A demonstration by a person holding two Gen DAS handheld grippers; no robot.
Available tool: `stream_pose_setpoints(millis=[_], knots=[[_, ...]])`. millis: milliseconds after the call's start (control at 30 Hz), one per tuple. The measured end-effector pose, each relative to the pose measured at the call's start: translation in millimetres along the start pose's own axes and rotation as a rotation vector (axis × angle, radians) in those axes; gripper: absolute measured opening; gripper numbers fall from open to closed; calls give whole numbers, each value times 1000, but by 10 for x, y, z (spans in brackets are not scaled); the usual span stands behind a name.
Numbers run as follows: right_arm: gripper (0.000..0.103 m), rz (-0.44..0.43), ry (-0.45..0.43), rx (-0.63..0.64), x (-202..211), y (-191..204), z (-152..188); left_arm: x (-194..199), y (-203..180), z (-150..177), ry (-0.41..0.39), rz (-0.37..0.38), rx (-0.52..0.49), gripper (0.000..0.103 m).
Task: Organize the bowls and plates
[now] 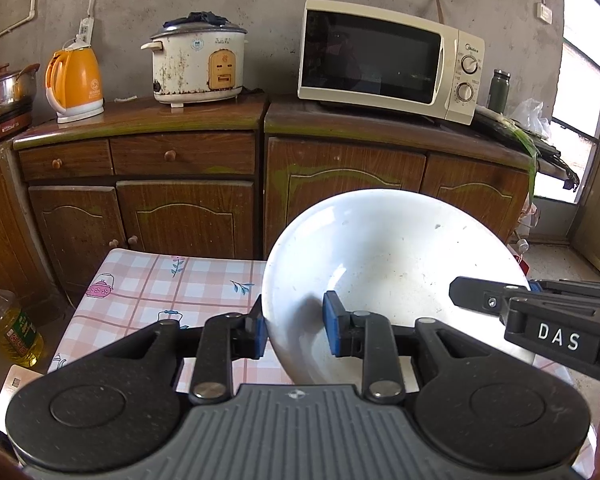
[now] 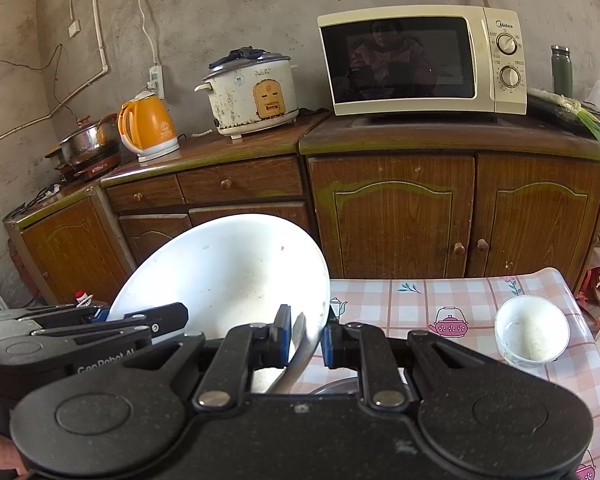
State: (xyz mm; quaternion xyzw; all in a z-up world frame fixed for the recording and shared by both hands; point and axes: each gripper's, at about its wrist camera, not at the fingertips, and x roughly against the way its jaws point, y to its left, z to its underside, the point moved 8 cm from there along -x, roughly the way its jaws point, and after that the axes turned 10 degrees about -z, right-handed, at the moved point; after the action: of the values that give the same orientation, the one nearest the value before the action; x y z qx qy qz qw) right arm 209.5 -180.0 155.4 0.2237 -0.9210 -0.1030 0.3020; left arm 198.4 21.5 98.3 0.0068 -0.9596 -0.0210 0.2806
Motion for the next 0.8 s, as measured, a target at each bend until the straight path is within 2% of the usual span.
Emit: stream_pose_setpoints(millis=[800], knots=[[20,-17,3,11,136,324,314,248,222,284,-15,-37,7,29]])
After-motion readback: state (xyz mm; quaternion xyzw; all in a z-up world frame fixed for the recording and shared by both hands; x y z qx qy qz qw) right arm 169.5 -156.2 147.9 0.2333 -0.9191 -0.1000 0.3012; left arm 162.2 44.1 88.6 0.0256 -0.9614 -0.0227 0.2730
